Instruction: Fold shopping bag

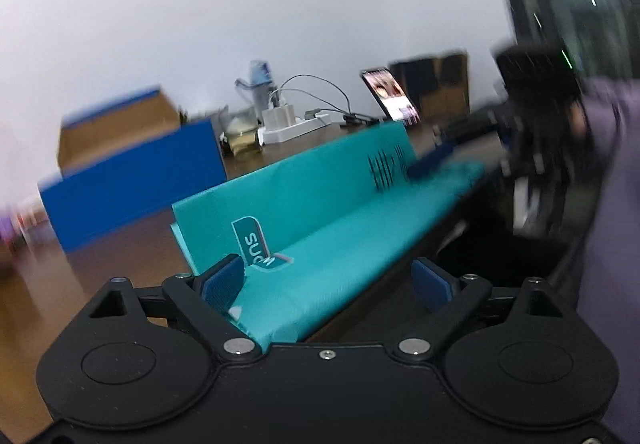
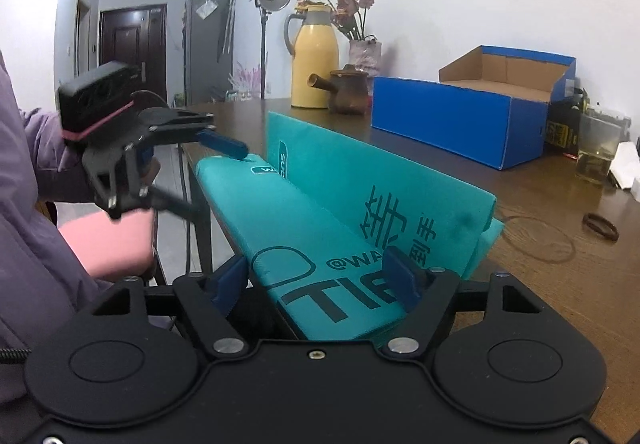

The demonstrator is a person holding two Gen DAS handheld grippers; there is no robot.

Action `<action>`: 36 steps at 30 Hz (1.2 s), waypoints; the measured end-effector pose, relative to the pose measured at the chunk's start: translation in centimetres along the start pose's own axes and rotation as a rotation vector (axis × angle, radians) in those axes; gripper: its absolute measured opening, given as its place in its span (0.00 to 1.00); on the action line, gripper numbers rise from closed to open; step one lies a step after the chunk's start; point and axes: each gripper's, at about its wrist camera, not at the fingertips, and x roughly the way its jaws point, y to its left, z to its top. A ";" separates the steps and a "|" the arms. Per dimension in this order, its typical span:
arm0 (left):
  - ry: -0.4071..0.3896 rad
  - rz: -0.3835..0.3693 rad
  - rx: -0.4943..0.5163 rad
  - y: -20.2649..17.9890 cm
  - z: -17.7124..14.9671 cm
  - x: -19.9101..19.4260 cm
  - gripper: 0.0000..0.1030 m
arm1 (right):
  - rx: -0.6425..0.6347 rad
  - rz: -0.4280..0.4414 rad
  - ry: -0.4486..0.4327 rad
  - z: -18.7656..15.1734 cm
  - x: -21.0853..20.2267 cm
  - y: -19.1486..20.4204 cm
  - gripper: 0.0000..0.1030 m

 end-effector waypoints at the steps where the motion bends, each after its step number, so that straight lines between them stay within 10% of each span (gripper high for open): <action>1: 0.006 0.018 0.030 -0.4 -0.1 -0.1 0.87 | 0.004 -0.001 -0.002 0.0 0.0 0.0 0.75; 12: 0.008 -0.072 -0.299 3.3 0.9 -1.5 0.51 | 0.356 0.194 -0.128 -1.4 -2.1 -4.0 0.46; 14: 0.008 -0.108 -0.413 4.9 1.1 -1.3 0.50 | 0.468 0.248 -0.158 -1.7 -2.1 -5.4 0.14; 16: 0.011 -0.154 -0.573 6.9 1.4 -0.8 0.21 | 0.586 0.252 -0.177 -2.0 -2.0 -7.0 0.00; 17: 0.023 -0.163 -0.673 8.2 1.3 -0.3 0.07 | 0.624 0.234 -0.175 -2.1 -1.7 -7.8 0.00; 20: 0.084 -0.117 -0.802 10.9 1.1 1.3 0.07 | 0.649 0.211 -0.114 -2.0 -0.9 -8.6 0.05; 25: 0.129 -0.079 -0.560 9.0 2.1 2.1 0.08 | 0.315 0.078 -0.018 0.4 -0.8 -4.7 0.46; 34: 0.110 -0.104 -0.408 6.5 1.6 1.6 0.12 | 0.170 0.133 -0.014 0.5 -0.7 -2.7 0.66; 36: 0.079 -0.105 -0.331 5.8 1.4 1.0 0.29 | 0.117 0.150 -0.016 0.5 -0.5 -2.0 0.73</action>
